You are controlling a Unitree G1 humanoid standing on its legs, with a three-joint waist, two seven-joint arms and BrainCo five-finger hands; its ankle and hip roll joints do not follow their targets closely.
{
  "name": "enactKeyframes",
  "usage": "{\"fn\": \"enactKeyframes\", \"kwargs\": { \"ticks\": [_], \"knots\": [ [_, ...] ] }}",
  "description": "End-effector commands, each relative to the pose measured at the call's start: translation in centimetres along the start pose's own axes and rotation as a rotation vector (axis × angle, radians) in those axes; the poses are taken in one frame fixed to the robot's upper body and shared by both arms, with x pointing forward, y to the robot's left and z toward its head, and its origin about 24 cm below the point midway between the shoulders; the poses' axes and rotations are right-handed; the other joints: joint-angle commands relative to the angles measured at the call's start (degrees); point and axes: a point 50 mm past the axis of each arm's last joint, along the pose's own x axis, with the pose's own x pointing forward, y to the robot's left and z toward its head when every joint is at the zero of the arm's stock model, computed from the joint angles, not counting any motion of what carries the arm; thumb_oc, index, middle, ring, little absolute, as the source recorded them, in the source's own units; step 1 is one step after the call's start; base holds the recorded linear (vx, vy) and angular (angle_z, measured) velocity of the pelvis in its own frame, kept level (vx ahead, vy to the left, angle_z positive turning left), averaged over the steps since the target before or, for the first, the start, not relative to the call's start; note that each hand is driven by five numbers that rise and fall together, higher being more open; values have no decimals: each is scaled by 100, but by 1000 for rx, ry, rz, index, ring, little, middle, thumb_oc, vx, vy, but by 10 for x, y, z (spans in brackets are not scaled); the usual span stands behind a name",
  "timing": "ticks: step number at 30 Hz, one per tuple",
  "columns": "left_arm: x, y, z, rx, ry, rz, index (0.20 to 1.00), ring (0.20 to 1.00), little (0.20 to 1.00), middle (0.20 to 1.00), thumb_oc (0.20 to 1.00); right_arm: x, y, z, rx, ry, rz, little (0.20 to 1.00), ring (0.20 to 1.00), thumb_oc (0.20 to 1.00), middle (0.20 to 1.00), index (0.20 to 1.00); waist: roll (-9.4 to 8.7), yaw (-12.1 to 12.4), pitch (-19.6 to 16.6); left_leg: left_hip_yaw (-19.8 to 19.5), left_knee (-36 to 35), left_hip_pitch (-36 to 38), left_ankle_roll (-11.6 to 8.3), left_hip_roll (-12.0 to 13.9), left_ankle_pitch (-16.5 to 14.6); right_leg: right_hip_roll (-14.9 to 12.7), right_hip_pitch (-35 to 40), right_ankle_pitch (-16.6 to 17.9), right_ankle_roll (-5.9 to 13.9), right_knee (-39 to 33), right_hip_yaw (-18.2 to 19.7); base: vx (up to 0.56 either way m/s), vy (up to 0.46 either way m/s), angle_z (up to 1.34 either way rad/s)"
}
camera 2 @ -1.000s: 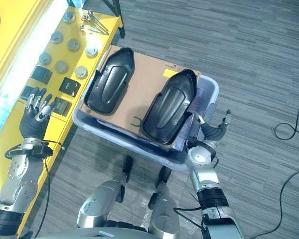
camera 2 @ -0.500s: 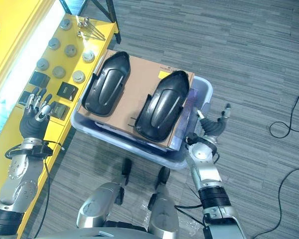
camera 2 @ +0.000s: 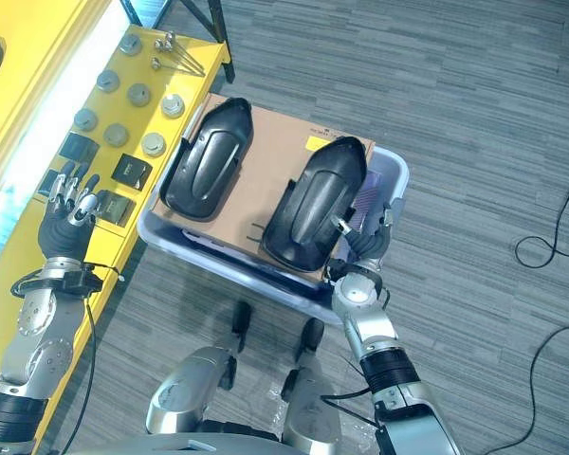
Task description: Move parts from the plastic box to the shelf.
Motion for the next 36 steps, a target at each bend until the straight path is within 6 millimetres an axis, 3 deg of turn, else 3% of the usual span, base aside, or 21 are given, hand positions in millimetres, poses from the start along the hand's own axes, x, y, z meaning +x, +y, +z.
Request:
{"fn": "enactKeyframes", "kwargs": {
  "ticks": [1,15,16,17,18,20,27,36],
  "knots": [
    [-2,-6,15,-5,-86,-31,1000,1000,1000,1000,1000,-8,6,1,-38,-48,37,1000,1000,1000,1000,1000,-253,93,-366,184,644,-466,-31,47,-481,-428,-168,-197,322,269,82,0,0,0],
    [0,-11,15,-6,-111,-34,1000,1000,1000,1000,1000,-7,0,-45,-148,125,30,1000,1000,1000,1000,1000,-192,161,-287,174,667,-600,-30,29,-462,-449,-286,-178,305,284,65,0,0,0],
    [0,-11,15,-4,-112,-35,1000,1000,1000,1000,1000,-7,0,-47,-150,135,30,903,903,903,903,903,-187,173,-283,169,672,-608,-32,26,-462,-452,-290,-177,303,287,58,0,0,0],
    [0,-11,15,-4,-113,-35,1000,1000,1000,1000,1000,-6,0,-48,-148,142,32,724,724,724,724,724,-184,182,-281,167,679,-616,-31,23,-462,-454,-292,-176,302,286,50,-4,-2,5],
    [0,-11,16,-5,-114,-35,1000,1000,1000,1000,1000,-6,0,-49,-148,146,33,645,645,645,645,645,-180,190,-278,161,680,-623,-30,20,-462,-457,-299,-175,303,288,45,-6,0,7],
    [1,-11,16,-7,-113,-37,1000,1000,1000,1000,1000,-5,1,-50,-154,150,27,200,200,200,200,200,-168,220,-270,151,681,-631,-28,13,-458,-467,-294,-172,297,282,22,-4,-2,6],
    [1,-12,15,-11,-109,-46,1000,1000,1000,1000,1000,1,4,-43,-95,129,22,200,200,200,200,200,-152,259,-258,121,694,-657,-22,1,-453,-477,-319,-167,290,301,-11,0,0,0],
    [0,-10,15,-8,-108,-53,1000,1000,1000,1000,1000,7,3,-17,-21,15,-1,200,200,200,200,200,-181,244,-283,128,633,-571,-5,5,-447,-463,-265,-157,299,279,-16,0,0,0]
  ]
}}
